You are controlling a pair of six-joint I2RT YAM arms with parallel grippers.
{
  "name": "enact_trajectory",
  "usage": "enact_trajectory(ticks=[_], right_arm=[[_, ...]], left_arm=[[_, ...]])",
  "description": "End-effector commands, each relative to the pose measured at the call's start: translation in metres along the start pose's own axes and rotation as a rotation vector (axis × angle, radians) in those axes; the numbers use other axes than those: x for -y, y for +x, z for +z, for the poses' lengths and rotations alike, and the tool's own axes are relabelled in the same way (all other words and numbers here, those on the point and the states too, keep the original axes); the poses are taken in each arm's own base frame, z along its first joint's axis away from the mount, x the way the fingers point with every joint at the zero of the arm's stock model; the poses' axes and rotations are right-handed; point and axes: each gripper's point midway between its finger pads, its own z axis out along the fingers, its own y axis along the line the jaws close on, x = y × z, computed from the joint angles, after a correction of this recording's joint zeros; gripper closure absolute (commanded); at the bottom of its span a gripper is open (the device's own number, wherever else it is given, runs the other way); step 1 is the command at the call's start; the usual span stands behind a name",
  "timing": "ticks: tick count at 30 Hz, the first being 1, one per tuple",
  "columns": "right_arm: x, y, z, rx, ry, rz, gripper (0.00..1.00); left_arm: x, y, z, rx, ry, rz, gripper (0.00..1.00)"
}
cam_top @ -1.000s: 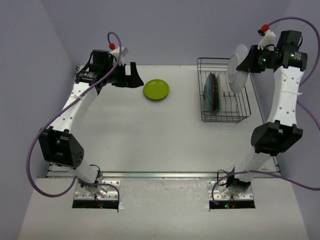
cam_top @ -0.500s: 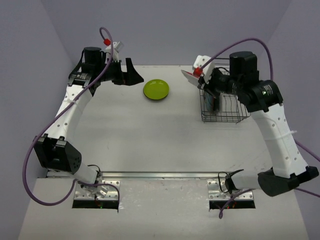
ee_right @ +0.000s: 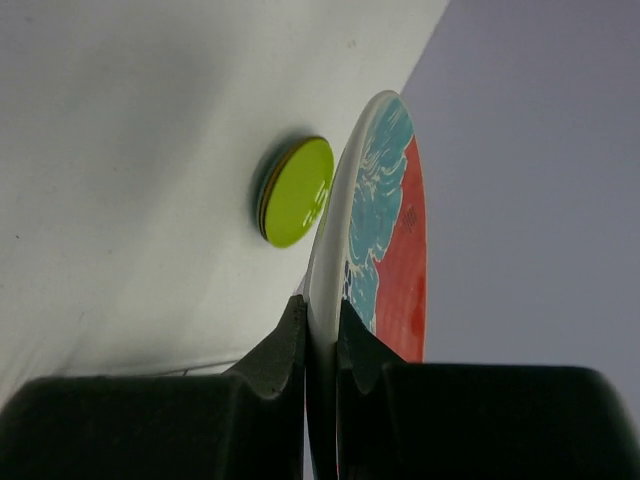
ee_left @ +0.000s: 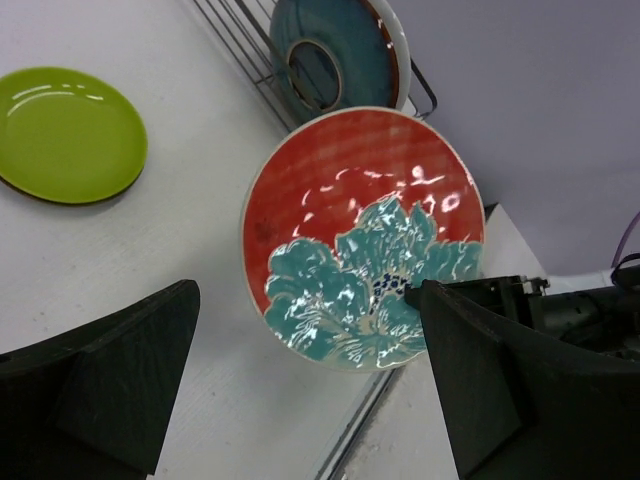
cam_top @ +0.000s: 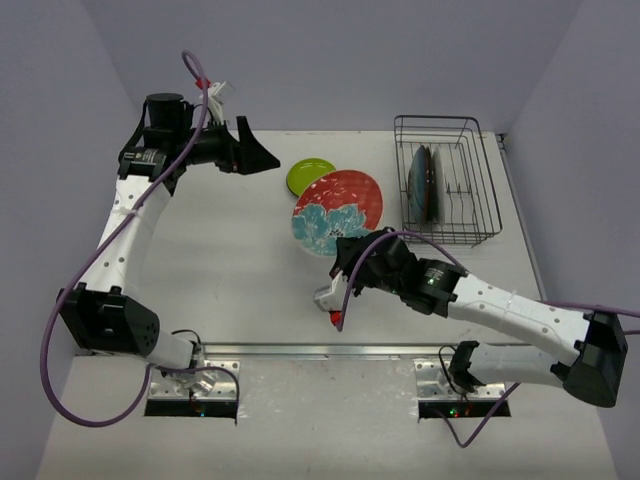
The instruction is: Unload the plates from the dish rack
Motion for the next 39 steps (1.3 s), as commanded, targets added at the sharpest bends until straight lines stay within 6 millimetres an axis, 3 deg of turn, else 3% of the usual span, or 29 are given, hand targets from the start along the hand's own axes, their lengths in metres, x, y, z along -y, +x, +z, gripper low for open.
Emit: enact_trajectory(ticks=[1, 6, 12, 16, 23, 29, 32, 37, 39], right_arm=[[0.137, -0.001, -0.058, -0.113, 0.564, -0.184, 1.0], [0.126, -0.012, -0.051, -0.098, 0.594, -0.217, 1.0], [0.123, -0.025, -0.05, -0.072, 0.65, -0.24, 1.0], [0.121, -0.029, -0.048, -0.058, 0.662, -0.238, 1.0], [0.123, -0.032, -0.046, -0.044, 0.686, -0.229, 1.0], [0.122, -0.038, -0.043, -0.026, 0.689, -0.218, 1.0], [0.121, -0.04, -0.041, -0.018, 0.688, -0.209, 1.0], [0.115, -0.05, -0.039, 0.002, 0.681, -0.196, 1.0], [0.112, -0.052, -0.038, 0.006, 0.678, -0.193, 1.0]], left_arm=[[-0.007, 0.022, 0.003, -0.09, 0.041, 0.0, 0.13], [-0.028, 0.049, 0.011, -0.172, 0.02, -0.026, 0.21], [-0.033, 0.07, 0.016, -0.229, 0.079, -0.04, 0.36], [-0.017, 0.08, 0.015, -0.249, 0.22, -0.04, 0.5], [0.0, 0.105, 0.012, -0.298, 0.411, -0.132, 0.53], [0.005, 0.106, 0.011, -0.279, 0.444, -0.154, 0.59], [0.008, 0.103, 0.01, -0.266, 0.435, -0.167, 0.7], [0.012, 0.094, 0.01, -0.211, 0.408, -0.172, 0.99], [0.014, 0.093, 0.01, -0.198, 0.405, -0.169, 1.0]])
